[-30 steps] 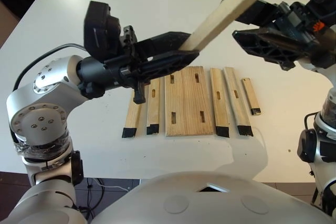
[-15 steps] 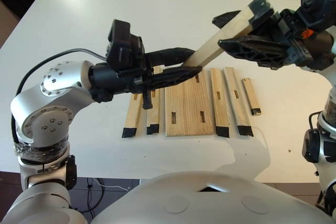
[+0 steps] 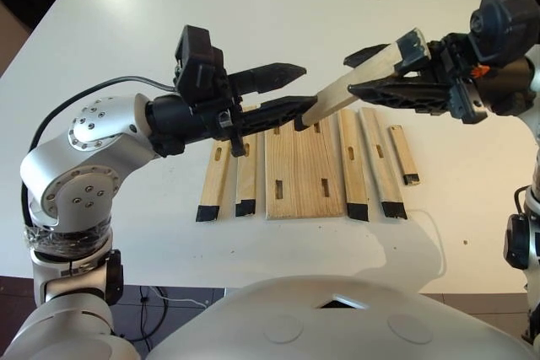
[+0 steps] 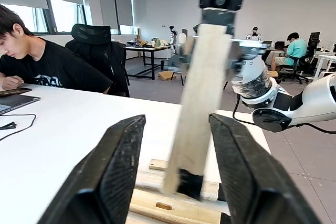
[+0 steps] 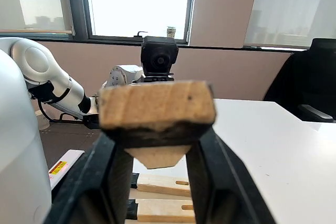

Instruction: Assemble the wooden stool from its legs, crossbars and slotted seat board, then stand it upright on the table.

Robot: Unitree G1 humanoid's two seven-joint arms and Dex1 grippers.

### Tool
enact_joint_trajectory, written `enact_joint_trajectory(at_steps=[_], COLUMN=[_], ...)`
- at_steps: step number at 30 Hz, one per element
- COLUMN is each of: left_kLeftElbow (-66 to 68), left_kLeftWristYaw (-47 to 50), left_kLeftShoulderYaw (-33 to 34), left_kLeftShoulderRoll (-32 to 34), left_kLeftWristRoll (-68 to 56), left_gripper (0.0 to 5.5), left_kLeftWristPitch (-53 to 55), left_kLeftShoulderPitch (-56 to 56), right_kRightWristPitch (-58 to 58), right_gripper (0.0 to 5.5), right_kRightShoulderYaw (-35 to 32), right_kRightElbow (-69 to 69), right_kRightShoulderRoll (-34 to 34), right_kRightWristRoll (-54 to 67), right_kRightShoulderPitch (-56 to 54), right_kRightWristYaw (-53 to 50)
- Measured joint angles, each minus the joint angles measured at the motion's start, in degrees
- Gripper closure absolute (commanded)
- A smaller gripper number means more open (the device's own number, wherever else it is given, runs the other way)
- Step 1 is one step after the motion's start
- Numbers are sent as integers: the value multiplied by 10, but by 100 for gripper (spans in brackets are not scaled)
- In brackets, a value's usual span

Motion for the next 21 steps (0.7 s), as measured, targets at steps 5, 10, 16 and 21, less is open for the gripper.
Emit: enact_joint_trajectory(at_steps=[5,10,16,21], left_kLeftElbow=[-8,-4,-1,-6], left_kLeftWristYaw=[3,22,25,25], left_kLeftShoulderYaw=[-15,-23,-42,-56], left_kLeftShoulderRoll=[0,-9,-19,-22], left_kLeftWristRoll=[30,84,135,155], left_gripper=[301,301,301,301], left_kLeftWristPitch=[-6,-27,-46,-54], left_kLeftShoulderPitch=[29,58,90,111], right_kRightWristPitch=[-72,-250,-388,-424], right_gripper=[420,420,420,420], right_kRightShoulderYaw=[20,75,114,119], right_kRightElbow=[74,200,315,352], right_kRightShoulderRoll=[-13,-73,-95,-95], right_kRightWristRoll=[-106,-286,-381,-391], right_kRightShoulderPitch=[-19,-7,29,38], right_kRightWristYaw=[28,124,212,255])
